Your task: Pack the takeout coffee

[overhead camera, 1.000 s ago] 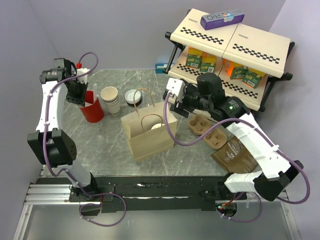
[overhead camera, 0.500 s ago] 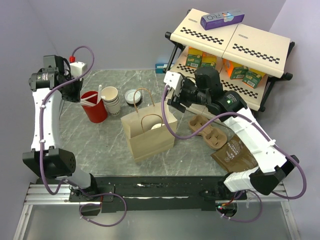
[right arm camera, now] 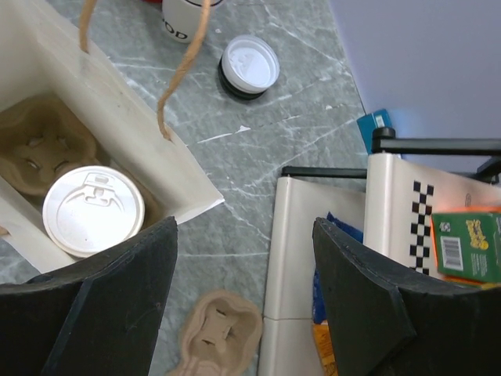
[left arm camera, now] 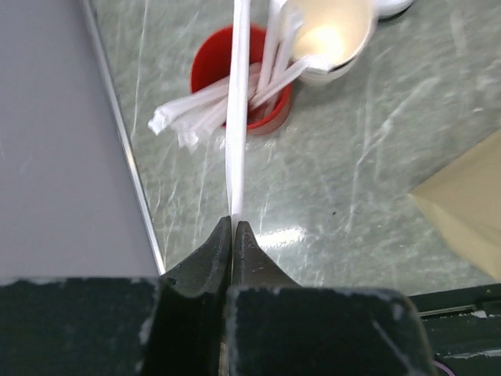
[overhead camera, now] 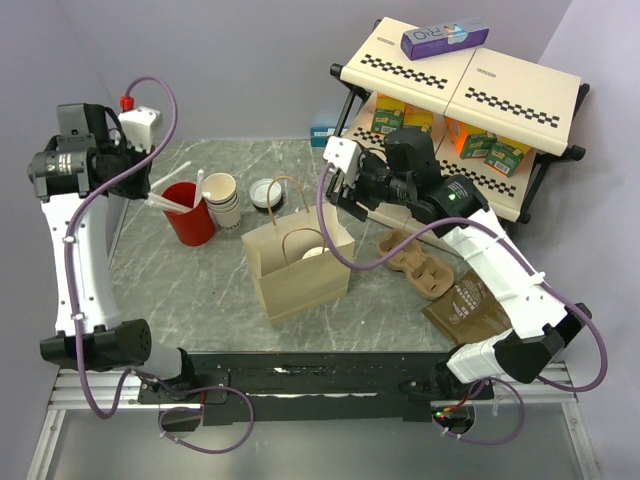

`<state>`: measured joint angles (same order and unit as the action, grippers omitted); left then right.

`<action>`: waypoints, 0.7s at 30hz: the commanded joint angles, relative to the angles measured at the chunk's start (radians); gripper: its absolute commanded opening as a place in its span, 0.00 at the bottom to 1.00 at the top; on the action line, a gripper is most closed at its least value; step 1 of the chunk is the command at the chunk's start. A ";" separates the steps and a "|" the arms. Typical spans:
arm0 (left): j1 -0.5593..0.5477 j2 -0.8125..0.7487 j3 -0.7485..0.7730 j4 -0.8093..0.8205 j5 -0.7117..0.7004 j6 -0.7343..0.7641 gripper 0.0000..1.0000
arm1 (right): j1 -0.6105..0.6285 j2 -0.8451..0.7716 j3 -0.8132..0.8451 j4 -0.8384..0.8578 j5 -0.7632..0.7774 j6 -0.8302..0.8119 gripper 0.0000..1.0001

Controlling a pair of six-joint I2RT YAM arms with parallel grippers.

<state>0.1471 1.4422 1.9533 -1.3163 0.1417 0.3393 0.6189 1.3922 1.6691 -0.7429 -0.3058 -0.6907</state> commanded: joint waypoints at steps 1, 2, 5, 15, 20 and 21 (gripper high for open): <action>-0.003 -0.054 0.146 -0.029 0.247 0.052 0.01 | -0.024 0.033 0.063 0.045 0.079 0.092 0.76; -0.003 -0.054 0.162 -0.049 0.391 0.075 0.01 | -0.034 0.053 0.079 0.042 0.083 0.112 0.76; -0.007 -0.083 0.170 -0.055 0.576 0.139 0.01 | -0.085 0.094 0.148 0.025 0.093 0.193 0.76; -0.223 -0.227 0.101 -0.057 0.739 0.358 0.01 | -0.199 0.110 0.129 0.024 0.094 0.310 0.79; -0.493 -0.236 0.012 -0.057 0.530 0.362 0.01 | -0.203 0.120 0.145 0.010 0.086 0.312 0.79; -0.521 -0.230 -0.020 -0.055 0.501 0.350 0.01 | -0.202 0.122 0.150 0.005 0.079 0.312 0.79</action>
<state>-0.2634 1.1938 2.0056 -1.3472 0.7685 0.6590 0.4206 1.5074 1.7859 -0.7341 -0.2180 -0.4156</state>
